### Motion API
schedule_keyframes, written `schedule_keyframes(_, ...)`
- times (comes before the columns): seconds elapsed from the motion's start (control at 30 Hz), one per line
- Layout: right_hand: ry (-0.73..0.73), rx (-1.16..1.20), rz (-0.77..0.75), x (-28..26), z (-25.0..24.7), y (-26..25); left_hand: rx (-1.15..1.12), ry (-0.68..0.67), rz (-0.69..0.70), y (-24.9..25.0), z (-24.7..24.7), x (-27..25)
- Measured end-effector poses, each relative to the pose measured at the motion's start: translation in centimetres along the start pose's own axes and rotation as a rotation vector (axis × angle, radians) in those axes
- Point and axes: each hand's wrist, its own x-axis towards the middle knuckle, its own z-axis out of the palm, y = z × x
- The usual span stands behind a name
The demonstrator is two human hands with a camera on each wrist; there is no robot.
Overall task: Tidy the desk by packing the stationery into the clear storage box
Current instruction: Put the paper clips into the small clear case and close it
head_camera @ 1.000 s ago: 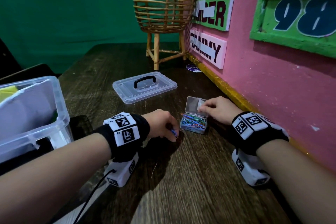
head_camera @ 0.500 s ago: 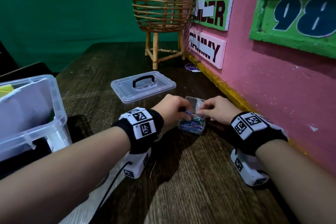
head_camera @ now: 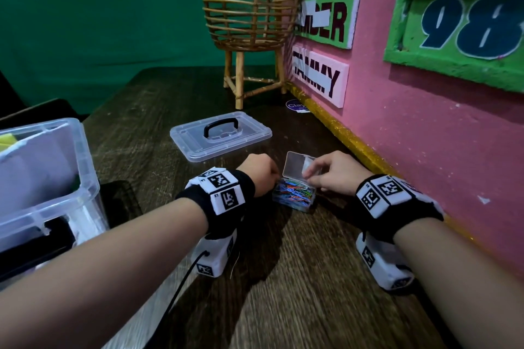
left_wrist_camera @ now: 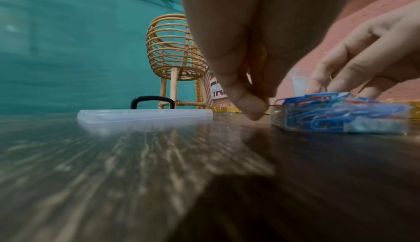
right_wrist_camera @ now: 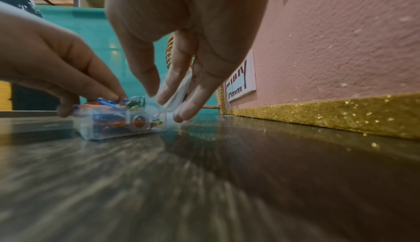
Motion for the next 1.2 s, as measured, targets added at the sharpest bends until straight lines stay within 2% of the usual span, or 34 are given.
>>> schedule_keyframes(0.33,-0.033,0.069,0.024,0.22,0.13,-0.05,-0.047,0.017,0.108,0.20,-0.36,-0.38)
schedule_keyframes(0.5,-0.067,0.048,-0.003,0.01,0.06,-0.17,-0.058,0.089,0.038,-0.11,-0.52,-0.31)
schedule_keyframes(0.6,-0.064,0.047,-0.044,-0.06,-0.02,-0.03,-0.027,0.047,0.013,-0.15,-0.44,-0.24)
schedule_keyframes(0.73,0.053,0.100,-0.115,-0.17,-0.07,-0.33,-0.124,0.053,-0.001,-0.02,-0.14,-0.19)
schedule_keyframes(0.9,0.196,0.170,-0.180,-0.32,-0.21,-0.68,-0.295,0.172,0.062,0.06,-0.17,-0.21)
schedule_keyframes(1.0,0.110,0.196,-0.155,-0.38,-0.13,-0.76,-0.294,0.195,0.029,-0.09,-0.22,-0.21)
schedule_keyframes(1.2,-0.144,0.071,-0.031,-0.48,0.05,-0.72,-0.051,-0.003,0.004,-0.38,-0.17,-0.18)
